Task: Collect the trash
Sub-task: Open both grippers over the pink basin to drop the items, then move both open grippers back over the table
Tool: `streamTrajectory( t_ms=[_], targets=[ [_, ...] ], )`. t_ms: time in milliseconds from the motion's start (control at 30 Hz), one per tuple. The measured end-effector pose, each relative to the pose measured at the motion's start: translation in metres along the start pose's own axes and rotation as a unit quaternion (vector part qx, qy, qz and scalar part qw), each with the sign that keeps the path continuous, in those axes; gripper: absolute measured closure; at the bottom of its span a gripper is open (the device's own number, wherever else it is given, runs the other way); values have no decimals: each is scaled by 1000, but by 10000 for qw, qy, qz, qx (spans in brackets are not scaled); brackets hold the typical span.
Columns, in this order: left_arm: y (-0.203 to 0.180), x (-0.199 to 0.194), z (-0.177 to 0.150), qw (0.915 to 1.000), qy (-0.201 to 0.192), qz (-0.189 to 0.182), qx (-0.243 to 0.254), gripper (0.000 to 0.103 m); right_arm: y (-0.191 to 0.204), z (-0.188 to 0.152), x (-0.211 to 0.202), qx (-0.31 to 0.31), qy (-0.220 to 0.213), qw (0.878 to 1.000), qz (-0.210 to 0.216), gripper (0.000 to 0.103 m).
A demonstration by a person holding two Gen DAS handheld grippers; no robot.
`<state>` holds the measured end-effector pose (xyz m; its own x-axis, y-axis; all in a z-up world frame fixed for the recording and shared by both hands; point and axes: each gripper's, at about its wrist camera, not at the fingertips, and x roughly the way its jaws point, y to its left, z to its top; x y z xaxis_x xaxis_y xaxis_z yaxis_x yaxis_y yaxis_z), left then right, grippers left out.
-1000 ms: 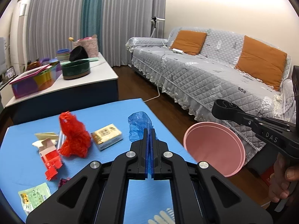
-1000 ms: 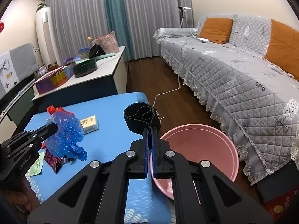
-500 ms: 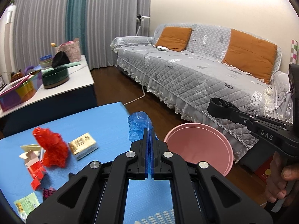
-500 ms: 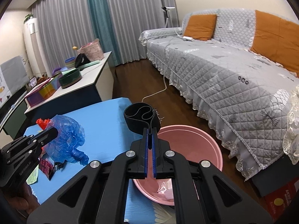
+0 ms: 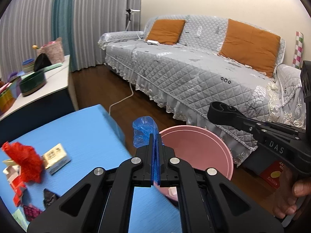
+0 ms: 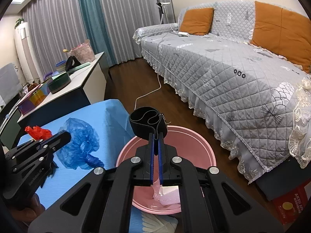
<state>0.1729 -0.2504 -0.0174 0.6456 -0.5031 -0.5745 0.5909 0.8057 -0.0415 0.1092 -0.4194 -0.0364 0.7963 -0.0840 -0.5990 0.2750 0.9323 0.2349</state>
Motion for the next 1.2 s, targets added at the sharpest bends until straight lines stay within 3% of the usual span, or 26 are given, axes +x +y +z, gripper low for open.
streamTrajectory(
  t_ms=[200,300,333,433,467,867,1200],
  targets=[
    [-11,23,8,9995,142,-276,33,102,-11,2,9,78,70,9999,-69,98],
    [-14,37,11,9987,324,-396,31,100,-16,2,16,185,173,9996,-80,93],
    [-15,41,12,9983,391,-421,12,96,-18,1,18,219,237,9995,-72,86],
    [-10,46,11,9980,486,-399,-73,67,-20,-1,25,327,350,9988,-126,53],
    [-7,46,11,9980,469,-400,-125,66,-20,-1,27,352,363,9986,-140,52],
    [22,15,4,9987,331,-239,-321,67,-12,5,22,449,246,9986,-132,52],
    [58,-42,0,9992,59,89,-386,67,31,10,8,216,14,9996,183,52]
  ],
)
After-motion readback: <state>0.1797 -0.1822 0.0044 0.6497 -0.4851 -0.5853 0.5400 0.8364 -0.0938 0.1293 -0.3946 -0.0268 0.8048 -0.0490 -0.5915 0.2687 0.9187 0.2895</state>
